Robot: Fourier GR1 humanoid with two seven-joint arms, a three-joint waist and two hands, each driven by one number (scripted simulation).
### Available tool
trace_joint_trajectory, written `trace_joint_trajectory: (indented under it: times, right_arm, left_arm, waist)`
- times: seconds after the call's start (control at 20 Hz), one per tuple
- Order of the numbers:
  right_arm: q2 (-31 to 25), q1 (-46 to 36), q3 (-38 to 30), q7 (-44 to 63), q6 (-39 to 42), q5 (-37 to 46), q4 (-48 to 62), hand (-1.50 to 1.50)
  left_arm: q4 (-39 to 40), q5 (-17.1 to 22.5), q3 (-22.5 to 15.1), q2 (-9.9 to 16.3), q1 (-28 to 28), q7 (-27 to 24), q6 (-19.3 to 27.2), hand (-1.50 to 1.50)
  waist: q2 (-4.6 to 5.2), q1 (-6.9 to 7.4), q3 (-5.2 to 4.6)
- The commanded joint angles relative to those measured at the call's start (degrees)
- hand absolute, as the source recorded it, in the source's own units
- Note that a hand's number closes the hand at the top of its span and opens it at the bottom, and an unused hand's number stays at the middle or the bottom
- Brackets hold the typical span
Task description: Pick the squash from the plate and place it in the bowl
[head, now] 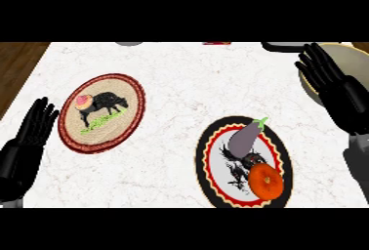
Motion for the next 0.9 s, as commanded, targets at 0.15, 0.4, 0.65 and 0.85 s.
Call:
trace_joint_trajectory:
  times: [0.15, 0.4, 0.65, 0.85]
  right_arm:
    - [-4.5, 2.6, -2.4, 3.1, -16.2, 13.0, -11.8, 1.50]
    - [-16.8, 14.6, -2.3, 17.8, -21.6, 27.3, -1.5, -1.50]
    - [-12.0, 22.1, 1.9, 23.5, -33.9, 37.1, -11.7, -1.50]
    - [-9.6, 29.5, 7.1, 30.2, -39.2, 45.2, -20.2, -1.50]
  left_arm:
    - [2.7, -3.3, 4.0, 2.6, -1.5, 5.0, 5.7, 0.00]
    - [3.7, -2.8, 4.9, 2.2, 1.1, 6.8, 7.3, 0.00]
    - [4.9, -3.2, 6.0, 3.1, 1.4, 8.7, 8.3, 0.00]
    - [4.5, -2.9, 5.4, 2.5, 1.1, 10.2, 8.5, 0.00]
  waist:
    - [0.43, -4.73, -2.89]
    - [0.53, -11.32, -3.93]
    - [-0.59, -11.13, -3.48]
    - [-0.43, -10.46, -3.38]
